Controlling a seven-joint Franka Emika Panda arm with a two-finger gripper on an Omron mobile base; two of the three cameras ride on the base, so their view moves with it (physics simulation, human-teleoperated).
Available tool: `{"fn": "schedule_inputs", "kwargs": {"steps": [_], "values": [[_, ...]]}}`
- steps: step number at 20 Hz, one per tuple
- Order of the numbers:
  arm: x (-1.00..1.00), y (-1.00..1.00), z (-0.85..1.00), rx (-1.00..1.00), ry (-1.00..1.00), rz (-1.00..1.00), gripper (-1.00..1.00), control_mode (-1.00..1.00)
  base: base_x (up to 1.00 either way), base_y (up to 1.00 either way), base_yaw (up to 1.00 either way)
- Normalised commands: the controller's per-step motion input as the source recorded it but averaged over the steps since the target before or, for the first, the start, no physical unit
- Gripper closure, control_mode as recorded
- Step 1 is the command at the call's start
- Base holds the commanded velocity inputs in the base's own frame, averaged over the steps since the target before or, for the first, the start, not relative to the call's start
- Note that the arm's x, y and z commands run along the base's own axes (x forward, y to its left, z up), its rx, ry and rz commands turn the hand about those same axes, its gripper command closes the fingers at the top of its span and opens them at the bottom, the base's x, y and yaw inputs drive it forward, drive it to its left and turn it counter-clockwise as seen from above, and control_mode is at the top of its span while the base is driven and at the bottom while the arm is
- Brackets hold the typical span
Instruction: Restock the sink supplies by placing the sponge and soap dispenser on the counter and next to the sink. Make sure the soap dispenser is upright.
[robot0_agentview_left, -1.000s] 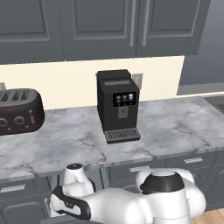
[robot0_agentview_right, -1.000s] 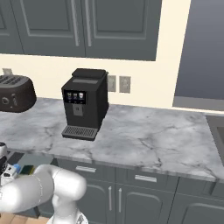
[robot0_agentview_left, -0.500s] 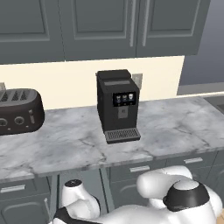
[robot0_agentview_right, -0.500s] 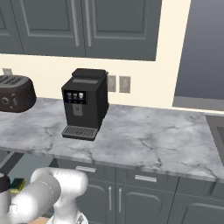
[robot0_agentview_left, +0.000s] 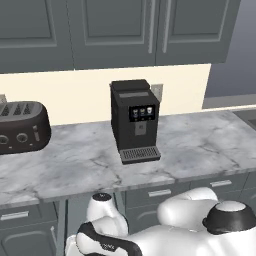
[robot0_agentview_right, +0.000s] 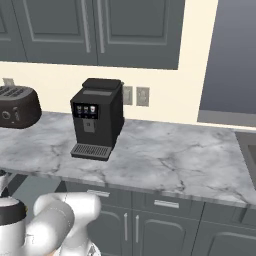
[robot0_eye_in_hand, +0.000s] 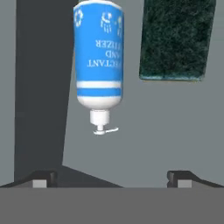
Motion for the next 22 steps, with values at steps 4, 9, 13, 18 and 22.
{"fn": "schedule_inputs", "kwargs": {"steps": [4, 9, 13, 18, 22], "values": [[0.44, 0.14, -0.05, 0.0, 0.0, 0.0, -1.0, -1.0, 0.0, 0.0, 0.0], [0.37, 0.28, -0.05, -0.01, 0.0, 0.0, -1.0, -1.0, 0.0, 0.0, 0.0], [0.05, 0.4, -0.11, -0.05, 0.0, 0.0, -1.0, -1.0, 0.0, 0.0, 0.0], [0.0, 0.15, -0.32, -0.04, 0.0, 0.0, -1.0, -1.0, 0.0, 0.0, 0.0], [-0.14, -0.02, -0.21, 0.0, -0.04, 0.0, -1.0, -1.0, 0.0, 0.0, 0.0]]}}
